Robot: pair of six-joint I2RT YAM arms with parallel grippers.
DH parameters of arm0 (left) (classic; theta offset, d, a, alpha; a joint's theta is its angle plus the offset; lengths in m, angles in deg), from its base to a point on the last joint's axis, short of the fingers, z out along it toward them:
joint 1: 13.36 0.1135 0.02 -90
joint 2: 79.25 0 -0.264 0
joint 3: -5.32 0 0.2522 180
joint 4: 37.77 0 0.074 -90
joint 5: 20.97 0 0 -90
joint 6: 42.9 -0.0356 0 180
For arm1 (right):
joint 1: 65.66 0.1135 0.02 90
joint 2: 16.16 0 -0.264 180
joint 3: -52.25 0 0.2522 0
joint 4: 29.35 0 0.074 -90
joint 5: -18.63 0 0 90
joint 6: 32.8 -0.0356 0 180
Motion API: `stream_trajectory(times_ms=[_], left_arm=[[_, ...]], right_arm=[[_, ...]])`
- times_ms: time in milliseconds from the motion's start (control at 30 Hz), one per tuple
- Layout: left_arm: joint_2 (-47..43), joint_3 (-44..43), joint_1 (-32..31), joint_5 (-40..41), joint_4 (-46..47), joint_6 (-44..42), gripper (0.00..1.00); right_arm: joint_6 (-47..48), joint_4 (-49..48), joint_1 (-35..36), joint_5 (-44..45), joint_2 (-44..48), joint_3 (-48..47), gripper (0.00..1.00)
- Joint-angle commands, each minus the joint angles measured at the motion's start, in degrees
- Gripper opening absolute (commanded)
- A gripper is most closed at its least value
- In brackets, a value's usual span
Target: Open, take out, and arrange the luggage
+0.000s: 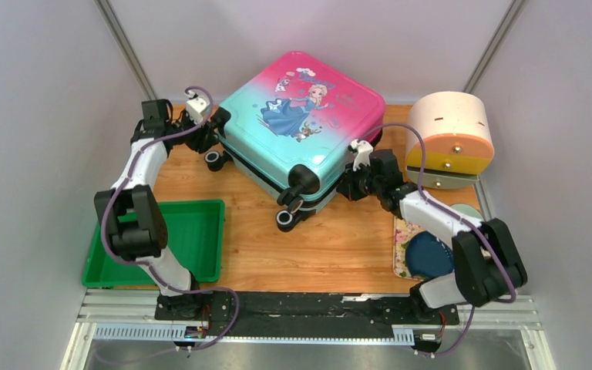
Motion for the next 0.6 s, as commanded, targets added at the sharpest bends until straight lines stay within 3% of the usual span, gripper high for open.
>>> stream_trajectory(times_ms=[0,133,233,333,567], left_arm=[[-12.2,16.0,-1.2,-4.0,-3.0,7.1,0.00],[-21.4,25.8,-2.1,-2.7,3.1,16.4,0.00],[-24.8,30.0,-2.7,-1.1,6.1,21.1,0.00],[-26.9,32.2,-2.8,0.6,6.2,23.3,0.00],[-31.3,36.2,-2.9,1.2,7.6,26.7,0.00]], right_arm=[[3.0,-8.9,-3.2,0.8,-7.2,-9.8,0.00],[3.9,-9.0,-6.2,-1.3,-16.3,-22.8,0.00],[2.4,-7.3,-8.5,-4.8,-19.1,-26.5,0.00],[2.2,-6.8,-9.7,-9.1,-15.4,-22.8,0.00],[1.6,-9.2,-9.0,-16.3,-1.9,-2.4,0.00]])
